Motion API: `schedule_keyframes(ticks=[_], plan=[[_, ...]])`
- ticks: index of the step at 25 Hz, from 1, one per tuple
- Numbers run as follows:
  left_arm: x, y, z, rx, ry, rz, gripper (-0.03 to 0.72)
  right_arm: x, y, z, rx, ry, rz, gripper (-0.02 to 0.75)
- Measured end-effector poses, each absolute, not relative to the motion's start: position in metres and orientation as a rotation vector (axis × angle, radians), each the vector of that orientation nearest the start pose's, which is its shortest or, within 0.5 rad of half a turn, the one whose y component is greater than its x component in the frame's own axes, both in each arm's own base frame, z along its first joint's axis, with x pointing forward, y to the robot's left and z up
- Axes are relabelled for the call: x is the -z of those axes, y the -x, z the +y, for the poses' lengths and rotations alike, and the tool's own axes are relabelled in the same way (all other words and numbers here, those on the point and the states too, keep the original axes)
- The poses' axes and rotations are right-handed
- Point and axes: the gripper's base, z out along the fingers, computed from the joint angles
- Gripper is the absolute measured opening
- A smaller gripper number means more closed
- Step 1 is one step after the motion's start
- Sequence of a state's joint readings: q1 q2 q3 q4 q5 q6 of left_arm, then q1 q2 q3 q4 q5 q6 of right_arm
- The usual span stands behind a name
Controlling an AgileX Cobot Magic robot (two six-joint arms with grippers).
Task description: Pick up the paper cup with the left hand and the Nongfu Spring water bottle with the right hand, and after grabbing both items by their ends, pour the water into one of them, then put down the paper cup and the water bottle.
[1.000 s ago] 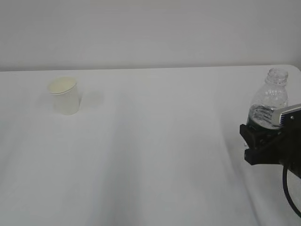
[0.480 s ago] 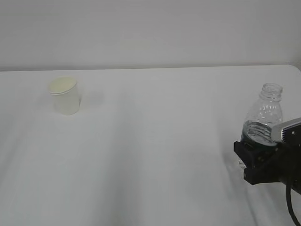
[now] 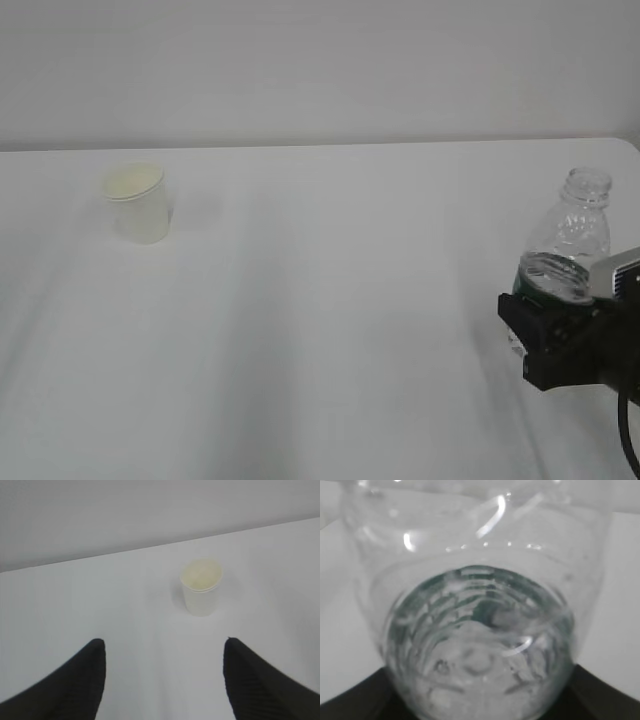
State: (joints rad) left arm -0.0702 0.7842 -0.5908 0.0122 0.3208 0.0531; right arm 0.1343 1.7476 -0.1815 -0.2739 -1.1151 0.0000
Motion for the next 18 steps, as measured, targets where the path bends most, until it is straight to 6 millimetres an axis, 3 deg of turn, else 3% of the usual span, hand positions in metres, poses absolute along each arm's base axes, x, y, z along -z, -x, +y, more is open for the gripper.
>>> schedule_keyframes(ticks=[6,18], plan=[[-0.277,-0.172,-0.014,0.008,-0.141,1.944,0.524,-0.118,-0.21,0.05,-0.243,0.386,1.888,0.452],[-0.255,-0.176,-0.017,0.008,-0.17,1.825,0.524,-0.119,-0.21,0.05,-0.243,0.384,1.883,0.452]])
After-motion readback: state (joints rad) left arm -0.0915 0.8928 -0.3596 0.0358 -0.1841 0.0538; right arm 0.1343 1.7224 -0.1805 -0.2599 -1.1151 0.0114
